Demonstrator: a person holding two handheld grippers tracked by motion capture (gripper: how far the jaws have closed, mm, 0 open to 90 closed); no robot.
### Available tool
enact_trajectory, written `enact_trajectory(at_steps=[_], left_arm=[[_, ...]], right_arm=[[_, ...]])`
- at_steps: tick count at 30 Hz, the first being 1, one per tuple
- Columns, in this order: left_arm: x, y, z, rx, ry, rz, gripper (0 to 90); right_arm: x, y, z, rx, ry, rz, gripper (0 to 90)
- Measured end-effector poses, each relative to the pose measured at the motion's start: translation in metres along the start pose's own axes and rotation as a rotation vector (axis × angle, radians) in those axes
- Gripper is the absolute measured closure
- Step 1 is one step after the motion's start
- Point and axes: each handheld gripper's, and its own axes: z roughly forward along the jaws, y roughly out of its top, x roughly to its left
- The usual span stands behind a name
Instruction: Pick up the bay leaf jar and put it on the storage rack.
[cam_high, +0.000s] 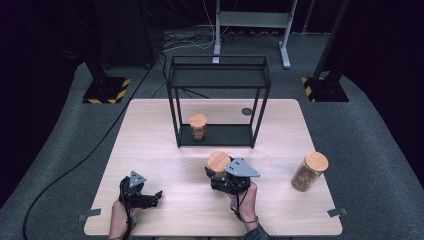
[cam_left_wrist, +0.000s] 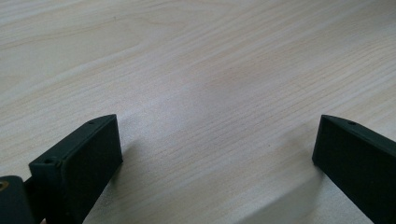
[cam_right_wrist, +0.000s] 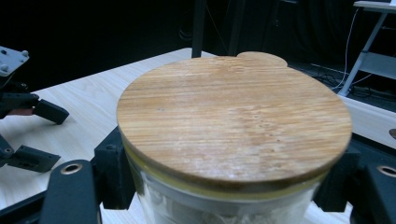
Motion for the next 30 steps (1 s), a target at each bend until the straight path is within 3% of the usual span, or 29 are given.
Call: enact_trajectory(at_steps=[30], left_arm=[[0.000, 0.000, 0.000, 0.000, -0.002, 0.000, 0.7]], right_arm=[[-0.018, 0.007, 0.020, 0.017, -0.017, 0.014, 25.0]])
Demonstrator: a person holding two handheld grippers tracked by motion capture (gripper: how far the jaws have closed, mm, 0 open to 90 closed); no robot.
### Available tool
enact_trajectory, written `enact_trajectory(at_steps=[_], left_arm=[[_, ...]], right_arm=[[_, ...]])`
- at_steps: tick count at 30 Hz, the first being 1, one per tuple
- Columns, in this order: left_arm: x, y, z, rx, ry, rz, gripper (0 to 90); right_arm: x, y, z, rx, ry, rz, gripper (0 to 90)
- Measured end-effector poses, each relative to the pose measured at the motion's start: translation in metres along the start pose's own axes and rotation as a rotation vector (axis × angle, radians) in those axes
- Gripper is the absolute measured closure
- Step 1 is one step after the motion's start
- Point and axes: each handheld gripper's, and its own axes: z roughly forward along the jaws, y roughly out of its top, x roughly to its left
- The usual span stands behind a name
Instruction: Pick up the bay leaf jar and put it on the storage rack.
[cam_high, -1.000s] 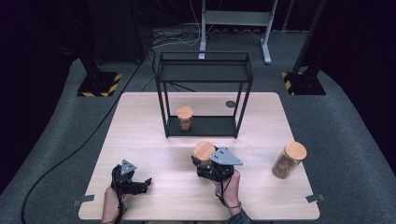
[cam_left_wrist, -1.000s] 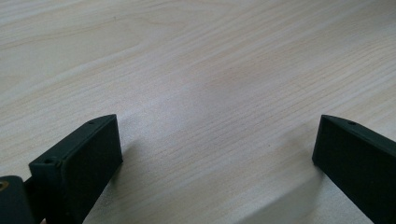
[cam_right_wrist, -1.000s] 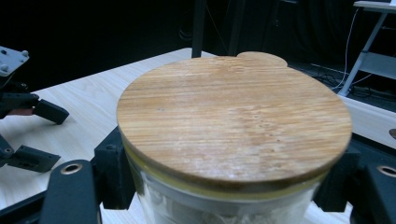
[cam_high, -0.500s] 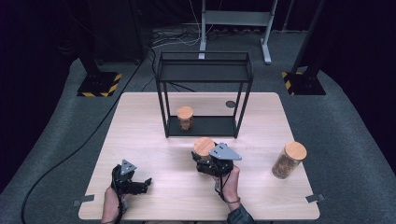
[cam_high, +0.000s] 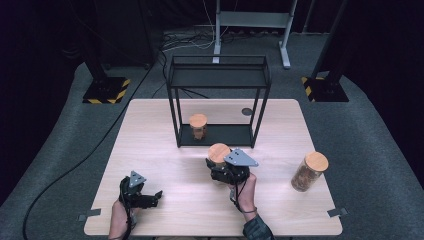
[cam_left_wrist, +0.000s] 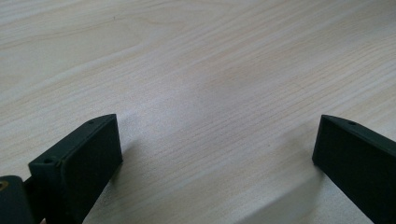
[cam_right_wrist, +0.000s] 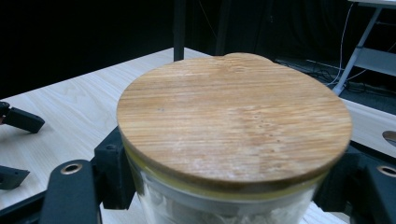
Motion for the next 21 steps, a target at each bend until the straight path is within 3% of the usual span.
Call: enact_trajectory(at_steps=[21], left_arm=[[0.000, 0.000, 0.000, 0.000, 0.000, 0.000, 0.7]], right_arm=[[-0.014, 0.008, 0.013, 0.005, -0.025, 0.004, 25.0]])
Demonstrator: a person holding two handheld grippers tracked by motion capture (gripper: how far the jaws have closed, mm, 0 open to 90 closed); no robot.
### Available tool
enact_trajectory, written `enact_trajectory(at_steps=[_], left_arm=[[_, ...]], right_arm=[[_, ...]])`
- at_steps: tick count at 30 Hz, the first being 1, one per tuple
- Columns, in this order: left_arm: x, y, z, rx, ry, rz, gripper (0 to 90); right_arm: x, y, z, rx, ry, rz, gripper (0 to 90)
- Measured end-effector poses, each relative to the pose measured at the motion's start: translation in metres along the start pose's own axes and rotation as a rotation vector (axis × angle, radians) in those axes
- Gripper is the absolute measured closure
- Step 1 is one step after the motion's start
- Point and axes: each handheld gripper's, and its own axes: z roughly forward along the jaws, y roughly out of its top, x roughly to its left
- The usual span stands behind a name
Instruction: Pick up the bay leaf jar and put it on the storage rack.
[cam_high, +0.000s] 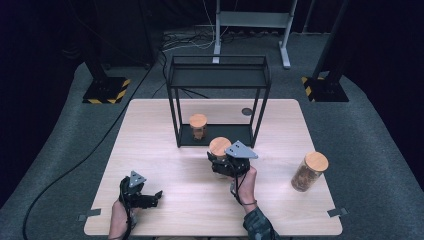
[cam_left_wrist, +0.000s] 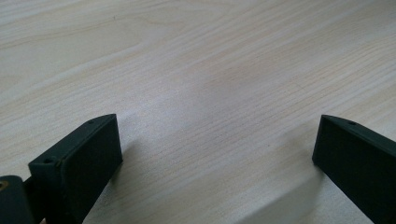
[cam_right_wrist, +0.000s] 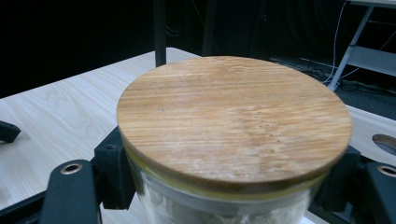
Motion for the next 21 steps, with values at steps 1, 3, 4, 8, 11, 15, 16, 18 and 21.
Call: enact_trajectory(at_steps=[1, 3, 4, 8, 11, 15, 16, 18, 21], left_arm=[[0.000, 0.000, 0.000, 0.000, 0.000, 0.000, 0.8], [0.000, 0.000, 0.000, 0.000, -0.002, 0.002, 0.8], [0.000, 0.000, 0.000, 0.000, -0.002, 0.002, 0.8], [0.000, 0.000, 0.000, 0.000, -0.003, 0.003, 0.8], [-0.001, 0.000, 0.000, -0.003, -0.001, 0.005, 0.8], [-0.001, 0.000, 0.000, -0.001, -0.002, 0.008, 0.8], [-0.001, 0.000, 0.000, -0.003, -0.002, 0.005, 0.8], [-0.001, 0.000, 0.000, -0.003, -0.002, 0.006, 0.8], [-0.001, 0.000, 0.000, -0.001, -0.003, 0.008, 0.9]], right_arm=[[-0.001, 0.001, 0.001, -0.001, -0.002, 0.001, 25.0], [-0.002, 0.002, 0.002, -0.002, -0.002, 0.004, 25.1], [-0.002, 0.002, 0.003, -0.003, -0.003, 0.004, 25.0], [-0.002, 0.005, 0.006, 0.000, -0.004, 0.000, 25.1], [-0.003, 0.007, 0.008, 0.000, -0.001, 0.001, 25.0], [-0.003, 0.011, 0.011, -0.005, -0.003, -0.004, 25.0], [-0.003, 0.012, 0.012, -0.006, -0.002, -0.002, 25.1], [-0.004, 0.013, 0.014, -0.006, -0.002, 0.000, 25.0], [-0.006, 0.015, 0.016, -0.006, -0.007, -0.001, 25.1]])
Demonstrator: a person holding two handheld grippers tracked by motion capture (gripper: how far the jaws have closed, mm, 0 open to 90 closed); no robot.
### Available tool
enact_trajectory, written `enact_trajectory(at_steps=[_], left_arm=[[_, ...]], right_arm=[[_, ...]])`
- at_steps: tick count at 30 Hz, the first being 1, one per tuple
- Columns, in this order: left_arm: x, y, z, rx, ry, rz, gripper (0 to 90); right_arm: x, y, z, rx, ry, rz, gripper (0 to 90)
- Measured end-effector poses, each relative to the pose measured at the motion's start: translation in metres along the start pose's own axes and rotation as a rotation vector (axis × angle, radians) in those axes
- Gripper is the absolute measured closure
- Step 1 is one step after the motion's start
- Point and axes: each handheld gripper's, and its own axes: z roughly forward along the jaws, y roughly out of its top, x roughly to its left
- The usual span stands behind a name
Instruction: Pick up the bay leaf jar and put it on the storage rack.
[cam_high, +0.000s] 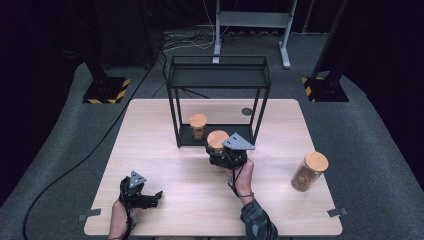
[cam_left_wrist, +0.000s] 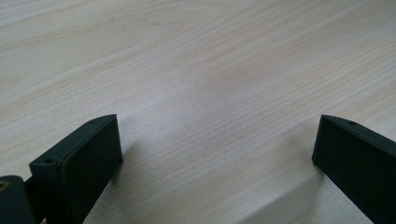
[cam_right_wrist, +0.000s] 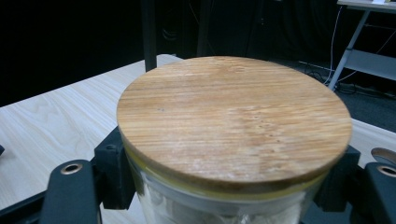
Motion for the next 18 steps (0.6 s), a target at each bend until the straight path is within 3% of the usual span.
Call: enact_trajectory(at_steps=[18], left_arm=[[0.000, 0.000, 0.000, -0.001, -0.004, -0.003, 1.0]], right_arm=[[-0.009, 0.006, 0.011, 0.008, -0.018, -0.001, 25.0]])
